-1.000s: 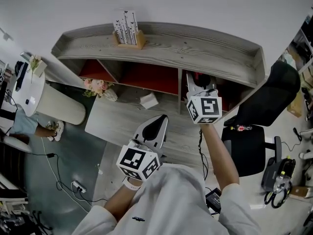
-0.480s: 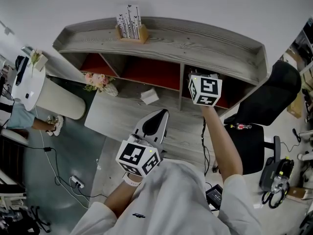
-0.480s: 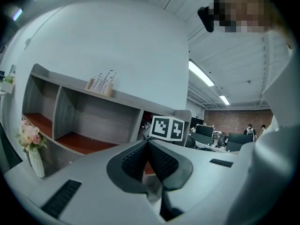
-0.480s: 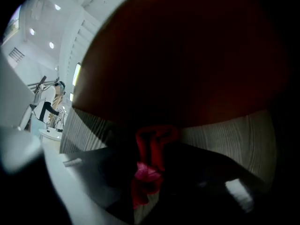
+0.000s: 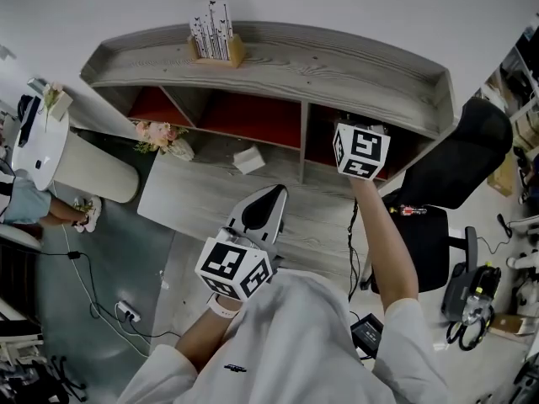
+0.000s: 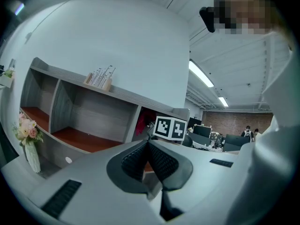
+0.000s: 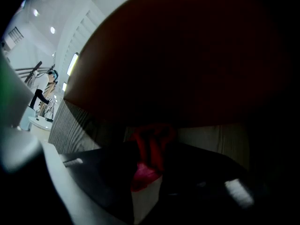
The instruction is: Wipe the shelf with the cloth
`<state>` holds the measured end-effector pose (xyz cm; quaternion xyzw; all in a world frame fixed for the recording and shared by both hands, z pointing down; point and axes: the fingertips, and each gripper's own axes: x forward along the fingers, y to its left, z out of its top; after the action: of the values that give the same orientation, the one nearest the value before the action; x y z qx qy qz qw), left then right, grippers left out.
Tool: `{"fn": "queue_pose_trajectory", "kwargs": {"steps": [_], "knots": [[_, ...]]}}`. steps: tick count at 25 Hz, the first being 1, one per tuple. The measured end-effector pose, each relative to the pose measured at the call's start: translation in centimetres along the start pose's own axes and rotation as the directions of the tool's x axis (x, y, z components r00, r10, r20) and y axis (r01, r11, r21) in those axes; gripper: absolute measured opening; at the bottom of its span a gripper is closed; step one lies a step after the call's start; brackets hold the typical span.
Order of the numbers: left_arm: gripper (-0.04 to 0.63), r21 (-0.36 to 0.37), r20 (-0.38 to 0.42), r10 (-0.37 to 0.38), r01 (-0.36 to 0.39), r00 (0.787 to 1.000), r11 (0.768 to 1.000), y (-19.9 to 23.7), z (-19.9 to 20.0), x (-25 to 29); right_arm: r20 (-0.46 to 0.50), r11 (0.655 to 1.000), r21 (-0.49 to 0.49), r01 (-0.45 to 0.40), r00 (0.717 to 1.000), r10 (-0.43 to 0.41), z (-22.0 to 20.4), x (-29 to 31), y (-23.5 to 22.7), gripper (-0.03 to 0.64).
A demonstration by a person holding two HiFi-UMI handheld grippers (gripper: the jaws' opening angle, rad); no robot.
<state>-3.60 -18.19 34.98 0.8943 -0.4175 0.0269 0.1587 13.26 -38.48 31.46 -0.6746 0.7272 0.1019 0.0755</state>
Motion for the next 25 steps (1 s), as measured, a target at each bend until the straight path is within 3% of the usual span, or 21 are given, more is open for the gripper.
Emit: {"fn": "queue_pose_trajectory", "kwargs": {"steps": [5, 11, 18, 25], "knots": [[0.006, 0.006, -0.011, -0.034, 0.035, 0.999, 0.999, -1.1, -0.3, 0.6, 0.01, 0.994, 0.017, 0.112, 0.994, -0.112, 0.1, -1.5, -3.7, 0.109], [0.006, 0.002, -0.014, -0.051, 0.051, 0.999, 0.999, -1.4, -0.4, 0.4, 0.011, 0.947, 0.07, 0.313, 0.949, -0.315, -0.2, -4.0, -8.7, 0.109], [0.006, -0.01, -0.008, -0.049, 0.048, 0.999, 0.999, -1.1, -0.5, 0.0, -0.017, 0.891, 0.144, 0.431, 0.901, -0.434, -1.4, -5.4, -11.1, 0.109], [0.006, -0.014, -0.009, -0.033, 0.033, 0.999, 0.999, -0.7, -0.7, -0.4, -0.072, 0.856, 0.082, 0.51, 0.86, -0.506, -3.7, -6.2, -11.7, 0.107]]}}
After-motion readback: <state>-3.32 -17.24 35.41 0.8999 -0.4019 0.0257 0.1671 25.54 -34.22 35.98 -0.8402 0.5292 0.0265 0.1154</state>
